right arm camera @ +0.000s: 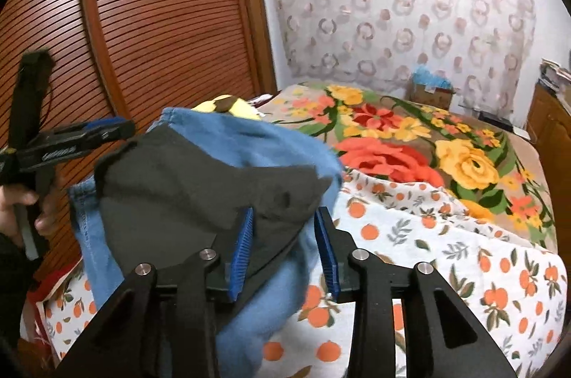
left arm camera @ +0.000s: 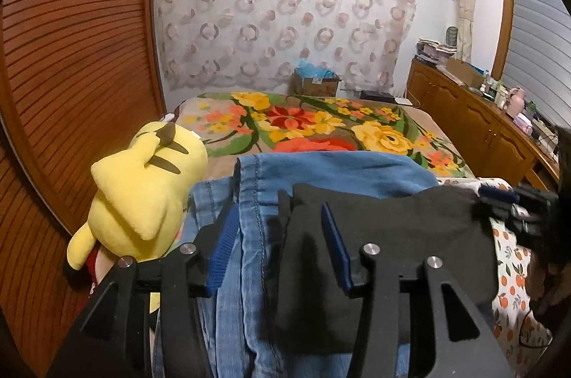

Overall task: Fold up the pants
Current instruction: 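Lower the black shorts onto the blue denim pile and open both grippers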

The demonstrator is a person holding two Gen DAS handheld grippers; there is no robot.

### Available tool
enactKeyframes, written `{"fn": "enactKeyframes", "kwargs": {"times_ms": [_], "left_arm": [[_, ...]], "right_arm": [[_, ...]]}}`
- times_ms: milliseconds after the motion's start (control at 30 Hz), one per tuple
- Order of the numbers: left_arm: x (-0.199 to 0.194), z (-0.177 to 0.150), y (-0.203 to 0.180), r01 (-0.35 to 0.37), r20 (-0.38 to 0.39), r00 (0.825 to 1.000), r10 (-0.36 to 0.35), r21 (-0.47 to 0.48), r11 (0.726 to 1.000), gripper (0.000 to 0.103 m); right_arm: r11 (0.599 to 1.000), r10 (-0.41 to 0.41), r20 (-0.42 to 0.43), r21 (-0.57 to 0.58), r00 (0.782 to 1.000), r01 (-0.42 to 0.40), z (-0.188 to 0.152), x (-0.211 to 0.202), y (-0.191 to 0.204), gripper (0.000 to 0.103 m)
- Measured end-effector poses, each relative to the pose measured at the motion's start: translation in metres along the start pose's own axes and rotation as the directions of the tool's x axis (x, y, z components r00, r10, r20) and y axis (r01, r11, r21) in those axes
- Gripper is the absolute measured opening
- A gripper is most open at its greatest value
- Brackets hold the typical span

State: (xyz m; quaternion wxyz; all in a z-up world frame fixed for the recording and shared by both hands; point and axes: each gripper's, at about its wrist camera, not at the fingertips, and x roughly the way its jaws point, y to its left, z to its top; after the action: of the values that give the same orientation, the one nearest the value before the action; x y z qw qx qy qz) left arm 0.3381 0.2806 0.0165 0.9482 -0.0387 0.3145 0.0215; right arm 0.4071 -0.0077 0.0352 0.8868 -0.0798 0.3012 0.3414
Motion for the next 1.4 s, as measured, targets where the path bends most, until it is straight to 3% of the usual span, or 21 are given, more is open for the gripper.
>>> {"fn": "enactKeyframes", "kwargs": {"times_ms": [133,233,433,633,800,967,1133,1400], "left_arm": [[-0.008,-0.010,-0.007,0.019,-0.005,1.000,-0.019,0.023,1.000,0.049],[-0.013,-0.023,-0.017,0.014,-0.016,1.000,-0.014,0.049,0.999,0.049],[-0.009,-0.045,-0.020,-0.107,-0.059,0.992,0.115,0.119,0.987,0.049],[-0.013,-0.056,-0.006,-0.108,-0.070,0.991,0.114,0.081,0.991,0.049],[-0.018,-0.066,-0.006,-0.094,-0.070,0.993,0.097,0.048,0.994,0.049],[-0.032,-0.071,-0.010,-0.088,-0.042,0.995,0.089,0.027,0.996,0.049],[-0.053,-0.072,-0.020,-0.060,0.000,0.998,0.060,-0.014,0.998,0.049],[-0.084,-0.081,-0.068,-0.026,0.043,0.999,0.024,0.026,0.999,0.049]], "right_arm": [[0.995,-0.096,0.047,0.004,0.994,0.096,-0.001,-0.013,0.003,0.043],[0.998,-0.066,0.048,-0.008,0.997,0.066,-0.005,-0.017,0.016,0.043],[0.999,0.028,0.051,-0.041,0.998,-0.026,-0.020,-0.024,0.055,0.043],[0.991,0.103,-0.003,-0.083,0.995,-0.103,-0.039,-0.015,0.081,0.043],[0.987,0.069,-0.100,-0.136,0.993,-0.083,-0.056,0.014,0.085,0.043],[0.990,0.085,-0.096,-0.107,0.992,-0.095,-0.057,0.015,0.083,0.043],[0.992,0.095,-0.068,-0.071,0.993,-0.100,-0.061,-0.011,0.074,0.043],[0.998,0.060,-0.028,-0.009,0.998,-0.060,-0.091,-0.073,0.056,0.043]]}}
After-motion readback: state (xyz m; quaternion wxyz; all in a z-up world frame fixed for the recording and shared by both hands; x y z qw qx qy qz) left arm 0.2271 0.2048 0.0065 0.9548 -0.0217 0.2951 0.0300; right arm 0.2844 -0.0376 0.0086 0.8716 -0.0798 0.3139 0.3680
